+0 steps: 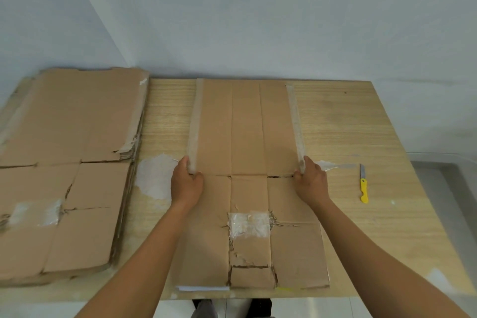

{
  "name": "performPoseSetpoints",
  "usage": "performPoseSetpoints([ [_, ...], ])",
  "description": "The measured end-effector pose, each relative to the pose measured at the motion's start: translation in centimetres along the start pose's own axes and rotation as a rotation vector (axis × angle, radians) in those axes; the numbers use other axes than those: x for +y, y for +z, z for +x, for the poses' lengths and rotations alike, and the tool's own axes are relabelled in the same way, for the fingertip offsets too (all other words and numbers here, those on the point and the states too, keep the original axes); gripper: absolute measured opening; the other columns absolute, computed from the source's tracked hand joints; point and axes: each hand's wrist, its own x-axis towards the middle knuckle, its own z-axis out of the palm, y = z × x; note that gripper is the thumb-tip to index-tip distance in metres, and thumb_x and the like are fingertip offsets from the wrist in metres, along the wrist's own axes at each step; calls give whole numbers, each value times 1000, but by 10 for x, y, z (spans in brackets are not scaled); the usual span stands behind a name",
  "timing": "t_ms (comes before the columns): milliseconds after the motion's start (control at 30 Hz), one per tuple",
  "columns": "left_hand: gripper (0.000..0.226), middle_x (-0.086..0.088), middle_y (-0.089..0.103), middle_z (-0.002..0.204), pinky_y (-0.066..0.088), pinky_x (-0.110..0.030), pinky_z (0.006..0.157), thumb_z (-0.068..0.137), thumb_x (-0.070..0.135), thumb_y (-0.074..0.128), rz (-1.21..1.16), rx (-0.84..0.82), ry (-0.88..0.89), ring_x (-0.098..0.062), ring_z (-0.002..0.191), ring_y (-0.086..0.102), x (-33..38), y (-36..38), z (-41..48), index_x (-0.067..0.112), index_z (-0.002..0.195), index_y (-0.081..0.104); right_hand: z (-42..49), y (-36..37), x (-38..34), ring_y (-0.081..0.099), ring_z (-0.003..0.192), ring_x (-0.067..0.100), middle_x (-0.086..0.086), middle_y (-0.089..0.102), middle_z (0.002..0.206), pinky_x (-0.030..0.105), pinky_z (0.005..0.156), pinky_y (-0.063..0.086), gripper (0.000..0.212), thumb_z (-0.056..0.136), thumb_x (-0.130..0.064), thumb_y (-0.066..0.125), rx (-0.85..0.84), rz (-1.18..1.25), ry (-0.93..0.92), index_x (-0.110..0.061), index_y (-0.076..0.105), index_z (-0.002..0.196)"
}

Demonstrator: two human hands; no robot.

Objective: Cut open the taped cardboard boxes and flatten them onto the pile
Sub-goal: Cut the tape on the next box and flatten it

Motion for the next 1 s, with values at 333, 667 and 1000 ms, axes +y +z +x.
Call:
performPoseSetpoints([
  [333, 49, -4, 56, 123, 40, -26, 78, 95, 13, 53, -78, 5, -9, -15, 96, 53, -11, -4, -41, 16, 142, 39, -32, -32, 7, 56, 106, 35, 16, 58, 117, 31, 74, 38, 38, 98, -9, 41, 44, 300, -89, -6, 39, 136],
  [667, 47, -5, 56, 121, 37, -24, 79, 96, 13, 53, -78, 155, 222, -14, 97, 51, 23, -45, -43, 13, 142, 40, -46, -60, -41, 47, 119, 23, 10, 49, 133, 20, 86, 30, 50, 101, -21, 40, 177, 350, -277, -12, 25, 148],
  [1000, 48, 1, 54, 116, 36, -22, 80, 95, 17, 57, -46, 279, 287, -13, 98, 50, 27, -196, -2, 16, 141, 43, -62, -38, -171, 33, 136, 13, -3, 34, 149, 21, 104, 27, 66, 95, -21, 54, 129, 467, -420, -18, 20, 151],
])
